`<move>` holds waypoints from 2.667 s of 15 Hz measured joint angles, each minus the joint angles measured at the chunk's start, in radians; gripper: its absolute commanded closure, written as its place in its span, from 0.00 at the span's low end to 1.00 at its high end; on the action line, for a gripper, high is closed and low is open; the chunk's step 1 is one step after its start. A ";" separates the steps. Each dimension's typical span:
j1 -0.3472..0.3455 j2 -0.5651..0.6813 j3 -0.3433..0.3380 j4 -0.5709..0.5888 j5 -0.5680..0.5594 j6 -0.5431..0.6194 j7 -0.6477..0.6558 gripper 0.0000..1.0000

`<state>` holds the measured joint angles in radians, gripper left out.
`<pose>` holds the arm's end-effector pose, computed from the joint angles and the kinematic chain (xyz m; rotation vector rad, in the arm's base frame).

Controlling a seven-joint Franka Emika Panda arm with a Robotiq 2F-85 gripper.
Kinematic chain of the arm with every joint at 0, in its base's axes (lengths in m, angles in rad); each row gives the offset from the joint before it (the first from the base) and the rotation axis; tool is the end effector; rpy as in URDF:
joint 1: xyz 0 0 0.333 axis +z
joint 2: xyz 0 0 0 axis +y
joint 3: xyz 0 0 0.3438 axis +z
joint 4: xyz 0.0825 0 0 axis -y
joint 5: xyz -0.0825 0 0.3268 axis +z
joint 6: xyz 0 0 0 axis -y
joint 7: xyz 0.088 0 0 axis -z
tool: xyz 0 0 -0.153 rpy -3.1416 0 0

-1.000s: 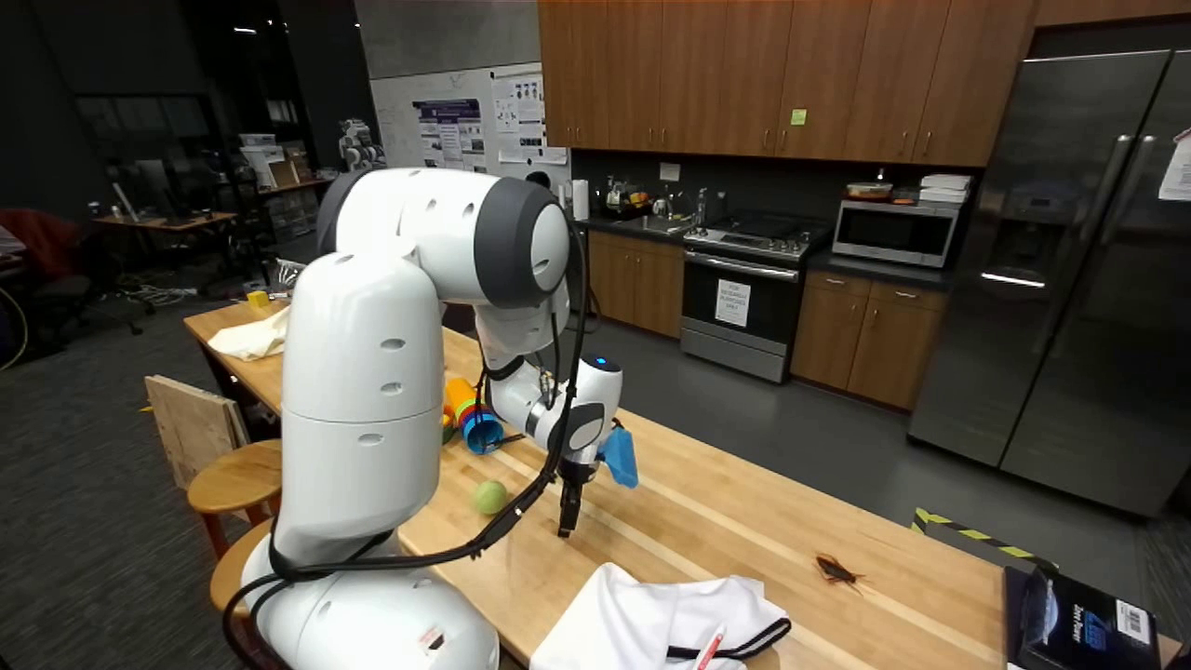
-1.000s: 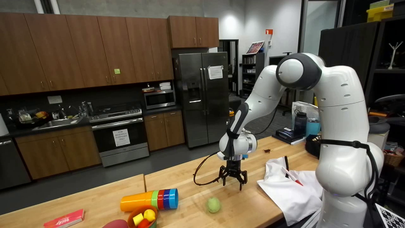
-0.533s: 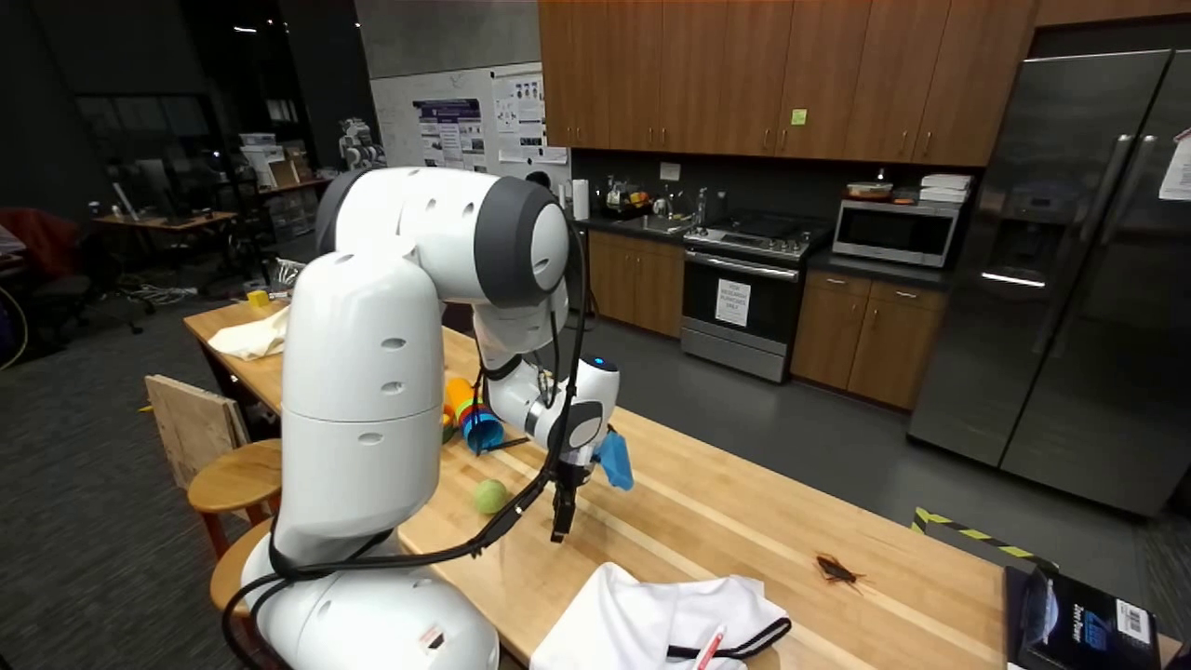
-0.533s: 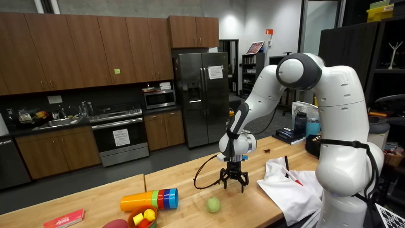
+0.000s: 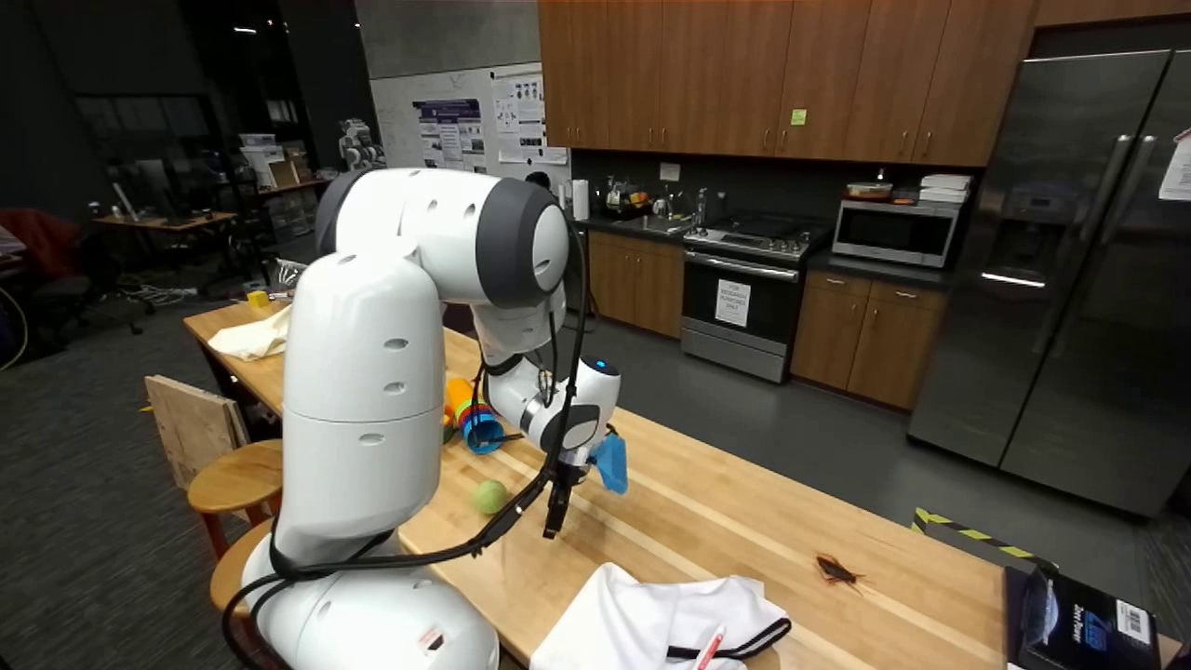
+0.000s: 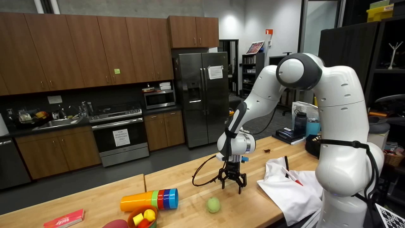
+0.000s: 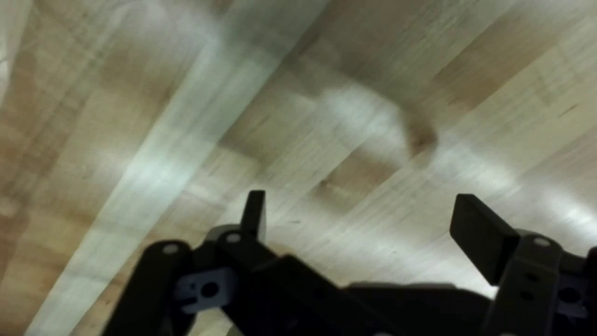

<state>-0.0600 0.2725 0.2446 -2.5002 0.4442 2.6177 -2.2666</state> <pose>0.4230 0.0838 0.2057 -1.4977 -2.4485 -0.2064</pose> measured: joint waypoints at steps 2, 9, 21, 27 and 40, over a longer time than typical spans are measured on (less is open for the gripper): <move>-0.002 0.000 0.023 0.008 0.116 0.005 0.018 0.00; 0.010 0.007 0.044 0.028 0.423 0.143 0.115 0.00; 0.007 0.021 0.116 0.060 0.754 0.285 0.099 0.00; 0.018 0.056 0.174 0.158 1.136 0.442 0.093 0.00; 0.332 0.101 -0.136 0.409 1.521 0.857 0.206 0.00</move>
<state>0.2717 0.3737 0.1082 -2.0915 1.9649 3.4748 -2.0609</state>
